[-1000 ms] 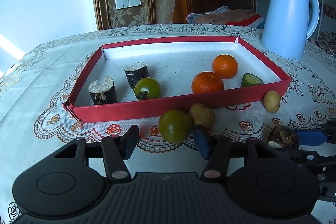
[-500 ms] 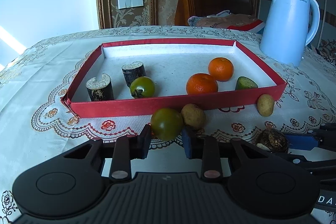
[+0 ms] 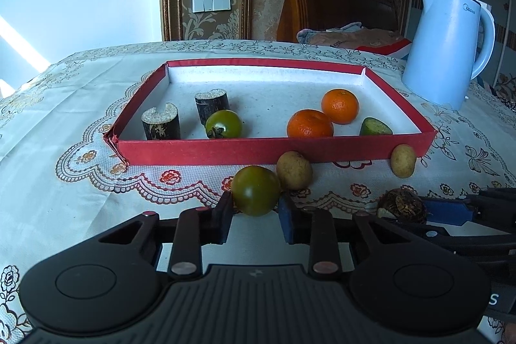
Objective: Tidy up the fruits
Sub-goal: 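Close the left tool on the green tomato while the right tool holds the taro root, then carry the green tomato with the left tool while the right tool carries the taro root over the tray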
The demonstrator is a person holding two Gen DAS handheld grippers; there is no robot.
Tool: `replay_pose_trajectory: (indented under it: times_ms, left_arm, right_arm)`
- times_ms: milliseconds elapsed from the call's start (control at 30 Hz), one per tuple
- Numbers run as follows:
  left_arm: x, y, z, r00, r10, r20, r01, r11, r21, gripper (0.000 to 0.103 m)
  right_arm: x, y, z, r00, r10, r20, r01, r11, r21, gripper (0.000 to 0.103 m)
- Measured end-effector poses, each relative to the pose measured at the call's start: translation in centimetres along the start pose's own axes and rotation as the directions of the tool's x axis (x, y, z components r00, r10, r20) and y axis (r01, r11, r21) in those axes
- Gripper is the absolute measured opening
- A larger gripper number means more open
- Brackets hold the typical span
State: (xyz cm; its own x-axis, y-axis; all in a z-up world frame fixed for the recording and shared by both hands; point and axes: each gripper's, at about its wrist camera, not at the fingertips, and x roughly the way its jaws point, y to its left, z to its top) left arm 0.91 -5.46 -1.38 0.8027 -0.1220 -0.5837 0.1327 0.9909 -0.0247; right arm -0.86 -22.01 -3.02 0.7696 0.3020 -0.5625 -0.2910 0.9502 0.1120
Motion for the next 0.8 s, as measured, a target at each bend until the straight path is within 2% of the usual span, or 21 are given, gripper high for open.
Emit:
replay_pose_trajectory:
  times_ms: [400, 800]
  left_arm:
    - [-0.5, 0.2, -0.2, 0.999, 0.048, 0.025, -0.047, 0.998, -0.035, 0.030]
    - [-0.8, 0.6, -0.3, 0.998, 0.049, 0.050, -0.046, 0.997, -0.059, 0.030]
  right_arm:
    - [0.8, 1.3, 0.5, 0.998, -0.064, -0.003, 0.064, 0.998, -0.006, 0.037]
    - [1.6, 2.6, 0.9, 0.995, -0.103, -0.004, 0.103, 0.994, -0.026, 0.037]
